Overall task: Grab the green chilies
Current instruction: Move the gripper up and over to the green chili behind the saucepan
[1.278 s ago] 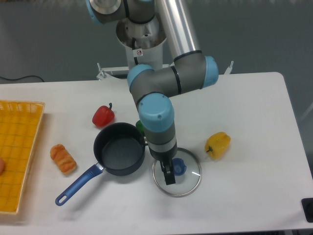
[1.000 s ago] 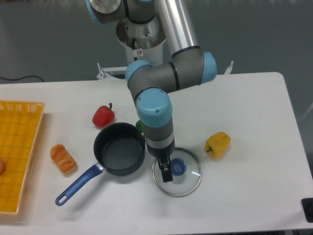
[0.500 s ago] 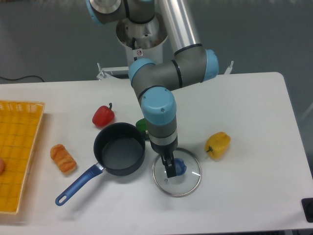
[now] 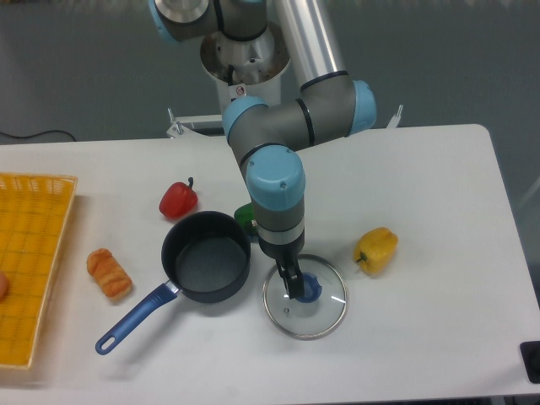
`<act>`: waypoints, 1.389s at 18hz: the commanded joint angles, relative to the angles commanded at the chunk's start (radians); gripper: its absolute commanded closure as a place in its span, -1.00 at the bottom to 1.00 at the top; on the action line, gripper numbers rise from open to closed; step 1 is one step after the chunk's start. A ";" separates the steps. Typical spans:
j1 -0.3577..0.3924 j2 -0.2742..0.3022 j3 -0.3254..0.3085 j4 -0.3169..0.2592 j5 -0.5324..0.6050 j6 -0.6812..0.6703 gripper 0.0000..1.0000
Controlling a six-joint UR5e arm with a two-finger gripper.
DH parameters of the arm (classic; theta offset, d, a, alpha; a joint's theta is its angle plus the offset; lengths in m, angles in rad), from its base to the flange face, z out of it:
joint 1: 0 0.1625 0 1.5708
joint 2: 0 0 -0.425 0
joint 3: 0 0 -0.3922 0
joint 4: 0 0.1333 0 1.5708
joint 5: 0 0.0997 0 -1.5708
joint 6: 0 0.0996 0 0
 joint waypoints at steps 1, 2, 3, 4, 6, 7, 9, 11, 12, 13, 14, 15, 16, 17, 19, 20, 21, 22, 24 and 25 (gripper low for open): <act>0.003 0.008 -0.005 -0.002 -0.002 0.006 -1.00; 0.008 0.014 -0.009 -0.002 -0.003 0.015 -1.00; 0.006 0.015 -0.015 -0.002 -0.003 0.046 -1.00; 0.002 0.018 -0.018 -0.005 0.000 0.083 -1.00; 0.000 0.031 -0.046 -0.006 0.000 0.107 -1.00; -0.002 0.047 -0.075 -0.006 0.002 0.112 -1.00; -0.003 0.066 -0.112 -0.006 0.034 0.129 -1.00; -0.014 0.089 -0.146 -0.011 0.072 0.149 -1.00; -0.015 0.092 -0.152 -0.015 0.074 0.149 -1.00; -0.018 0.094 -0.164 -0.028 0.075 0.147 -1.00; -0.023 0.101 -0.179 -0.029 0.077 0.140 -1.00; -0.028 0.115 -0.187 -0.032 0.078 0.138 -1.00; -0.028 0.120 -0.201 -0.032 0.080 0.138 -1.00; -0.028 0.121 -0.213 -0.031 0.080 0.140 -1.00; -0.035 0.123 -0.232 -0.031 0.081 0.137 -1.00; -0.040 0.123 -0.239 -0.031 0.081 0.138 -1.00; -0.040 0.127 -0.251 -0.031 0.081 0.138 -1.00; -0.041 0.130 -0.265 -0.029 0.083 0.137 -1.00; -0.043 0.130 -0.290 -0.022 0.080 0.135 -1.00; -0.044 0.132 -0.291 -0.022 0.081 0.137 -1.00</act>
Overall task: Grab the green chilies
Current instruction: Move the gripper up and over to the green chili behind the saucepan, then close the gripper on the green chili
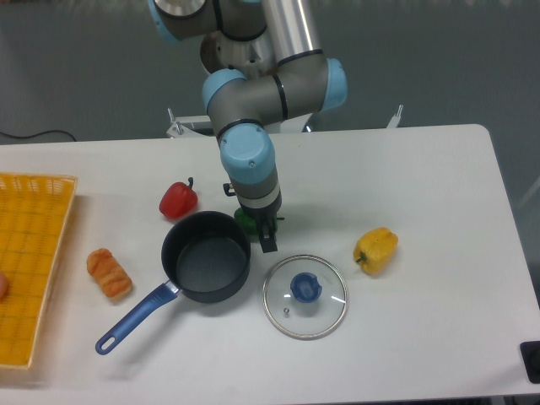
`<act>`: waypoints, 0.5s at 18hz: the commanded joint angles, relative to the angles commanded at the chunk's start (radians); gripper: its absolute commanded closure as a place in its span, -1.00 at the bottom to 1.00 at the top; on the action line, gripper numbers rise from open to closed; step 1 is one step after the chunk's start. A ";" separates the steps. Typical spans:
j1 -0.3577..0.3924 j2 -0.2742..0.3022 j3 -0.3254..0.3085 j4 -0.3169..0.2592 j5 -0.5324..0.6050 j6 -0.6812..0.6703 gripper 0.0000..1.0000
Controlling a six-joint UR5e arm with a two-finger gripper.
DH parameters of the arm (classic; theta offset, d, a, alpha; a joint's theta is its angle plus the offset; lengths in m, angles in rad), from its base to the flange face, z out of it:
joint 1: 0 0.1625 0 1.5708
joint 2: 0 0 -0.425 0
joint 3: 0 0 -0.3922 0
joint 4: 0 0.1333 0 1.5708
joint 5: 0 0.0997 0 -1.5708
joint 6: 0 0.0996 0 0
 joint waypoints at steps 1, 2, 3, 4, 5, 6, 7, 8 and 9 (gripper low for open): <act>0.000 0.002 -0.002 -0.002 0.000 0.003 -1.00; 0.000 0.005 -0.011 0.000 0.000 0.003 -1.00; -0.003 0.005 -0.017 0.002 0.011 0.002 -1.00; -0.012 0.005 -0.015 0.002 0.029 0.000 -1.00; -0.017 0.003 -0.015 0.003 0.043 -0.003 -1.00; -0.018 0.000 -0.014 0.005 0.044 -0.006 -1.00; -0.018 -0.003 -0.014 0.006 0.046 -0.014 -1.00; -0.018 -0.003 -0.014 0.006 0.046 -0.021 -1.00; -0.018 -0.003 -0.011 0.006 0.046 -0.021 -1.00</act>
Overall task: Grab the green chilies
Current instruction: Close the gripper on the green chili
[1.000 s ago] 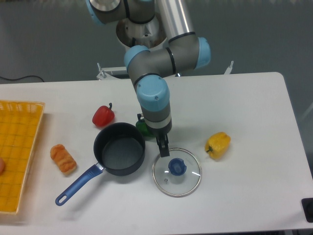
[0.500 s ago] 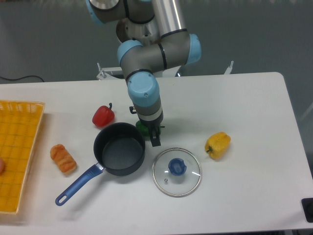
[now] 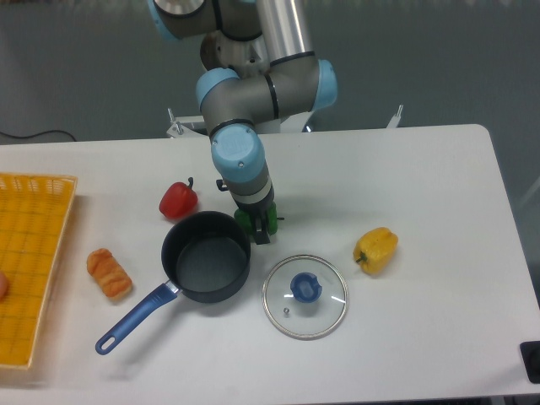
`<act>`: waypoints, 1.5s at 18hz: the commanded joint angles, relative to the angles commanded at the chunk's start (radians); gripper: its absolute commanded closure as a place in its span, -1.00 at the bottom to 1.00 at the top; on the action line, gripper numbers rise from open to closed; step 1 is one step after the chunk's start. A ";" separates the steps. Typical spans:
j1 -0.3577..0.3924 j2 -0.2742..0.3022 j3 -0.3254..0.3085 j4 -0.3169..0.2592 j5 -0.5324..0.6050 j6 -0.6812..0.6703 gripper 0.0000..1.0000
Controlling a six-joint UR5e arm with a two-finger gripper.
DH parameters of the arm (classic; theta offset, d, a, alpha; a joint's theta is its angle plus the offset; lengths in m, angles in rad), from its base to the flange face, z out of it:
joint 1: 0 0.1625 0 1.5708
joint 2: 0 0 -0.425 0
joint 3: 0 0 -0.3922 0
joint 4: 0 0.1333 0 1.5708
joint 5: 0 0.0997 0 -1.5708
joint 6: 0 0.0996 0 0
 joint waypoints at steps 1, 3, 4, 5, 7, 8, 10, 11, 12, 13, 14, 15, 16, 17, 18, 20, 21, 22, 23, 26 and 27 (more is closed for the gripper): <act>0.000 0.000 0.002 0.000 0.000 -0.002 -1.00; -0.003 -0.005 0.008 0.002 -0.002 -0.002 -1.00; -0.006 -0.006 0.008 0.012 0.000 -0.002 -1.00; -0.006 -0.011 0.009 0.015 0.000 0.000 -1.00; -0.008 -0.017 0.009 0.029 0.003 0.000 -1.00; -0.009 -0.026 0.008 0.034 0.006 0.000 -1.00; -0.020 -0.029 0.006 0.037 0.020 0.000 -1.00; -0.020 -0.031 0.006 0.037 0.028 0.000 -1.00; -0.021 -0.032 0.002 0.037 0.032 0.000 -1.00; -0.023 -0.032 -0.001 0.037 0.038 0.000 -1.00; -0.023 -0.034 -0.005 0.037 0.041 0.000 -1.00; -0.025 -0.034 -0.006 0.035 0.043 0.000 -1.00; -0.025 -0.034 -0.005 0.035 0.043 0.000 -1.00; -0.025 -0.034 -0.003 0.034 0.043 0.003 -1.00; -0.025 -0.035 -0.003 0.034 0.043 0.003 -0.92; -0.025 -0.040 -0.003 0.034 0.048 0.002 -0.50; -0.025 -0.038 -0.002 0.032 0.048 0.002 -0.33; -0.029 -0.038 0.002 0.032 0.048 0.003 -0.26; -0.029 -0.040 0.006 0.031 0.048 0.009 -0.14; -0.029 -0.037 0.017 0.028 0.048 0.014 0.04; -0.029 -0.037 0.018 0.028 0.049 0.015 0.05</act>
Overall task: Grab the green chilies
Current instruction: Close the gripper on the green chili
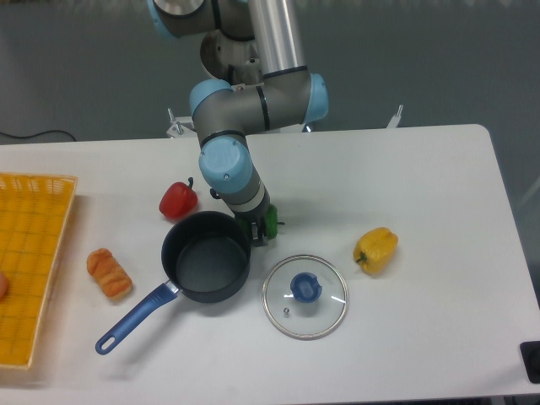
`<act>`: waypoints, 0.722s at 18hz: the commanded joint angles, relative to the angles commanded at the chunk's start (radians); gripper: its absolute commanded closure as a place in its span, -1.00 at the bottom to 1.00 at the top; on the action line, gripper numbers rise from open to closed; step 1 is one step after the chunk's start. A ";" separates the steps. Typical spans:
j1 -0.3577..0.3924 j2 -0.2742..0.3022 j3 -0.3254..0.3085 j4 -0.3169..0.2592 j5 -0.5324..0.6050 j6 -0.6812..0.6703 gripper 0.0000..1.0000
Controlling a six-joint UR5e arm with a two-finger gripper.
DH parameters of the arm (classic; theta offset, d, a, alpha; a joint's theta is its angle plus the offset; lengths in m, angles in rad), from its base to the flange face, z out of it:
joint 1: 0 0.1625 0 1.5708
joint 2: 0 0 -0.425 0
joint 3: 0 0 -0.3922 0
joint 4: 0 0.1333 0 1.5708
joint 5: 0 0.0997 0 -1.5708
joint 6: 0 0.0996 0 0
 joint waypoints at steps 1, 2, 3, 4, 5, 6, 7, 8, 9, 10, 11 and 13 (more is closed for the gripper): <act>0.002 0.002 0.005 -0.003 -0.002 0.002 0.05; 0.005 0.003 0.012 -0.014 -0.002 0.003 0.04; 0.006 0.005 0.024 -0.032 -0.002 0.003 0.04; 0.008 0.006 0.041 -0.053 -0.002 0.003 0.04; 0.009 0.008 0.058 -0.076 -0.002 0.003 0.04; 0.009 0.008 0.069 -0.090 -0.003 0.011 0.04; 0.011 0.009 0.081 -0.097 -0.003 0.027 0.04; 0.012 0.011 0.092 -0.103 -0.005 0.047 0.04; 0.015 0.011 0.100 -0.113 -0.005 0.064 0.04; 0.020 0.012 0.107 -0.124 -0.003 0.074 0.04; 0.028 0.017 0.110 -0.132 -0.003 0.083 0.04; 0.035 0.028 0.114 -0.132 0.000 0.153 0.04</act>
